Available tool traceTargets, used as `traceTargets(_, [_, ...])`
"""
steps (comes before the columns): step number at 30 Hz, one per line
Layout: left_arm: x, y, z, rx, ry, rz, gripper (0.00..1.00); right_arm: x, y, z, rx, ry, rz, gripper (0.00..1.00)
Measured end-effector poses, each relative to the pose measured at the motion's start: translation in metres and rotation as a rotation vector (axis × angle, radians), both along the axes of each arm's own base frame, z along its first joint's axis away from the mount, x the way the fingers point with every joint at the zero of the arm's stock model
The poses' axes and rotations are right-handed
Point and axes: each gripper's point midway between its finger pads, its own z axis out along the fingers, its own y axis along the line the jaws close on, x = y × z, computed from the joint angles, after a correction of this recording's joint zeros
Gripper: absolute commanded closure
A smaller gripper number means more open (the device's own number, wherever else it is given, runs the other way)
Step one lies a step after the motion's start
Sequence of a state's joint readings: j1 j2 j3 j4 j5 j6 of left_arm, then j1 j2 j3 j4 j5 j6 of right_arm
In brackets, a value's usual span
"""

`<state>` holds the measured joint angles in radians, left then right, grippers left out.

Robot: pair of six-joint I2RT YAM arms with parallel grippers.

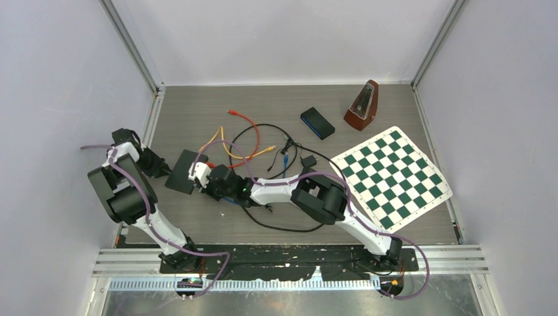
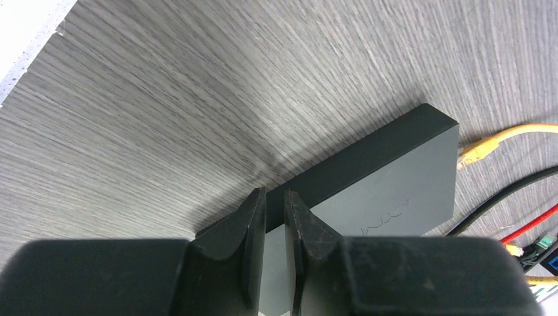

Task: Insert the plug into the switch port
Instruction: Insert the connector into the switch port.

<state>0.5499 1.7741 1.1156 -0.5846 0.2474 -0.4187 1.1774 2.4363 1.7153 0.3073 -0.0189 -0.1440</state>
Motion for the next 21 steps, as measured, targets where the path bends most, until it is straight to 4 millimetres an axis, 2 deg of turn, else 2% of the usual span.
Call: traceTargets(21, [0.0003,-0.0032,0.0001,-0.003,-0.036,-0.005,0.82,-0.0063,0.0003,-0.0002,-0.007,0.006,-0.074,0.95])
